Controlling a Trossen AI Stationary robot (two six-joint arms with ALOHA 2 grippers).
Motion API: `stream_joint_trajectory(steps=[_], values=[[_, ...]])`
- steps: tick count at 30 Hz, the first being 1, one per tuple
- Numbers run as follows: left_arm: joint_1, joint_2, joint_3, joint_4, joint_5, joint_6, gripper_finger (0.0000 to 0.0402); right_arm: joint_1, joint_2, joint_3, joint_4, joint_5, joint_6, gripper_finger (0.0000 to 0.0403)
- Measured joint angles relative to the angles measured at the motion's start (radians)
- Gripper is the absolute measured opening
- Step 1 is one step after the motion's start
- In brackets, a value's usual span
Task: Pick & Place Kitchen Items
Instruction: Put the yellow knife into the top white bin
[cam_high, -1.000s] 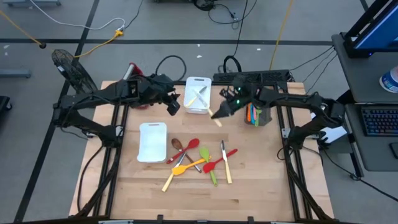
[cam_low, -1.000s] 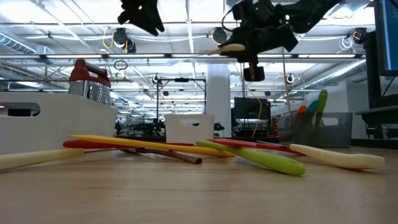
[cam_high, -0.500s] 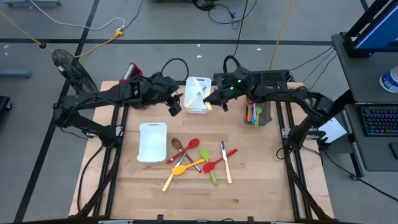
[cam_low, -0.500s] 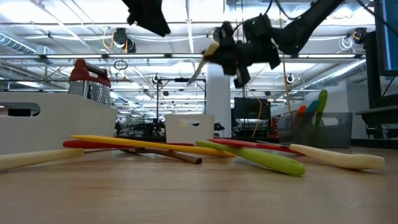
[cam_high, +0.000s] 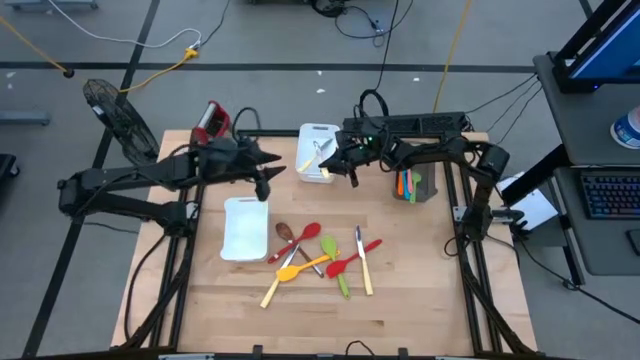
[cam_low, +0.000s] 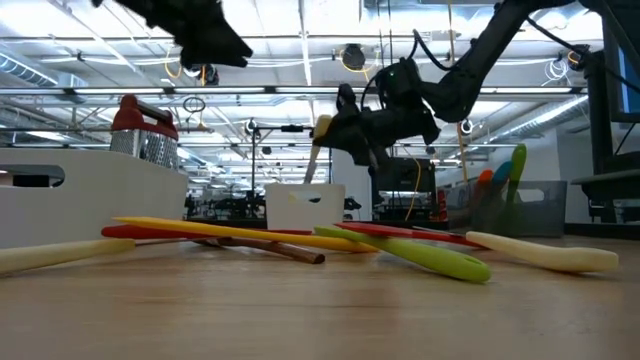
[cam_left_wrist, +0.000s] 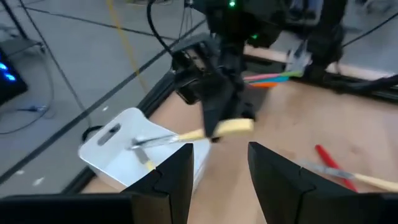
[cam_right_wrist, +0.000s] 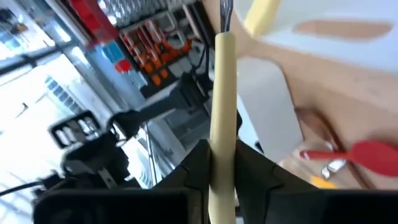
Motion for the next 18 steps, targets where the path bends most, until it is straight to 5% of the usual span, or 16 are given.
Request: stream_joint_trajectory(steps=[18], values=[[0.054,-0.302,-0.338,0.166,0.159,-0.131,0.0154,-0.014,0.051,0.0,-0.029,0.185,0.021,0.0045]])
